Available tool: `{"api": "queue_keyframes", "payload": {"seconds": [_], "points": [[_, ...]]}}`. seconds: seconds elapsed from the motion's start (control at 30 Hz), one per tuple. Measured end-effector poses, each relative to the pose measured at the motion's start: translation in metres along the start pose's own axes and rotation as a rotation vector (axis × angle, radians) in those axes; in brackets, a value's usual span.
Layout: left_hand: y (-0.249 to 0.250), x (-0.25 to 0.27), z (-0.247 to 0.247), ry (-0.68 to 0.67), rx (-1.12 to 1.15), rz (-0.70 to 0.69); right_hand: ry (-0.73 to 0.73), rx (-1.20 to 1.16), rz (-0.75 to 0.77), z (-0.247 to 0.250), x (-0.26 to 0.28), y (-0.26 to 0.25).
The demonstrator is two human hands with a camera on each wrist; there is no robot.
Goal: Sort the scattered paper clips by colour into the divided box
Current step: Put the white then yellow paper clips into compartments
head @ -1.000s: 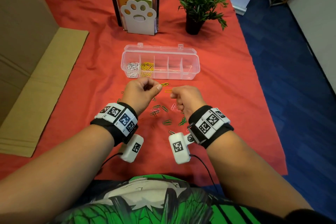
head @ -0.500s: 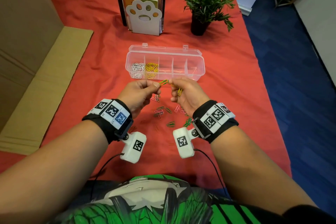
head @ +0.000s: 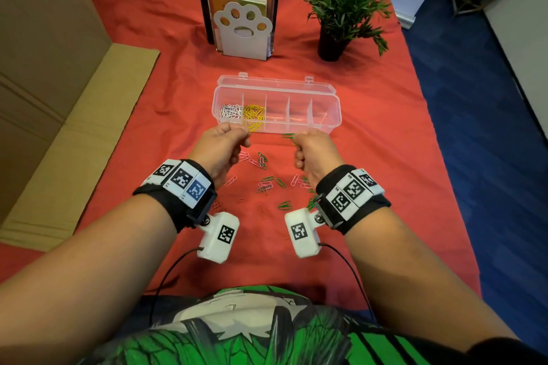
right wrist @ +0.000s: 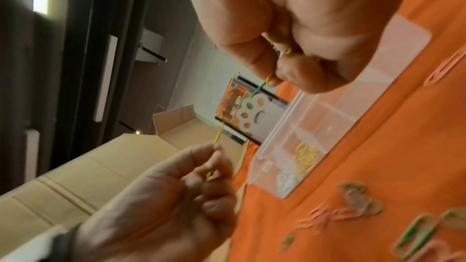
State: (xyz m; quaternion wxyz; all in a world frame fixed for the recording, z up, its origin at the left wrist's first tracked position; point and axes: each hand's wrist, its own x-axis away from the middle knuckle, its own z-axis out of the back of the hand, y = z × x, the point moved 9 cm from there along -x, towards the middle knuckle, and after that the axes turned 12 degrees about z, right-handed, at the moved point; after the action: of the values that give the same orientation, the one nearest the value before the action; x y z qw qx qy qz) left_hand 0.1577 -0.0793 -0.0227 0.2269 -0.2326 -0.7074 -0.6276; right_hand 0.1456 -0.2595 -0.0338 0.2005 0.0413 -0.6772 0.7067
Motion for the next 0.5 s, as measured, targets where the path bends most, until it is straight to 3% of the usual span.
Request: {"api": "queue_keyframes", "payload": {"seconds": [0.17,0.23,0.33,0.43,0.5], "points": [[-0.008,-0.007,0.012,0.078,-0.161,0.07,-0.146,0.308,0.01,0.005,-0.003,0.008],[-0.018,-0.007,0.006,0.022,-0.144,0.163,-0.188,0.136,-0.045,0.001,0.001,0.013],[-0.028,-0.002,-0.008,-0.106,0.023,0.313,-0.236,-0.299,-0.165,-0.006,0.008,0.014],[-0.027,0.001,-0.014,-0.192,0.23,0.363,-0.284,-0.579,-0.224,-0.008,0.013,0.008],[-0.025,0.001,-0.013,-0.207,0.302,0.369,-0.317,-0.647,-0.224,-0.008,0.015,0.002]]}}
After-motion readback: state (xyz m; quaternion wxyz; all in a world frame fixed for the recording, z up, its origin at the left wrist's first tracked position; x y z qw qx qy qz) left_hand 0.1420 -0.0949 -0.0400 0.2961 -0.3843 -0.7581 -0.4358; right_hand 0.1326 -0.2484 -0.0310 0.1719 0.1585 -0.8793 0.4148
